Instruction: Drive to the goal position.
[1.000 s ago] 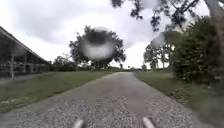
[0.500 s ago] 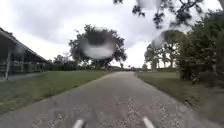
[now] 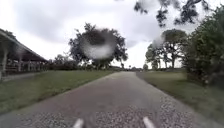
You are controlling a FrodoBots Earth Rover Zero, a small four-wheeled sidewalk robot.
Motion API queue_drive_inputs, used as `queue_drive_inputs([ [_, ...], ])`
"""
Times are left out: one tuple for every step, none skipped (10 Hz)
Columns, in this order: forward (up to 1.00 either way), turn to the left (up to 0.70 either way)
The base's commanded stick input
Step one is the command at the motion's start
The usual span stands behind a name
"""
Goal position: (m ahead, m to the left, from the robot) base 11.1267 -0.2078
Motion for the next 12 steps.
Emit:
queue_drive_inputs([
  [0.70, 0.00],
  [0.70, 0.00],
  [0.70, 0.00],
  [0.70, 0.00],
  [0.70, 0.00],
  [0.70, 0.00],
  [0.70, 0.00],
  [0.70, 0.00],
  [0.70, 0.00],
  [0.70, 0.00],
  [0.70, -0.08],
  [0.70, -0.24],
])
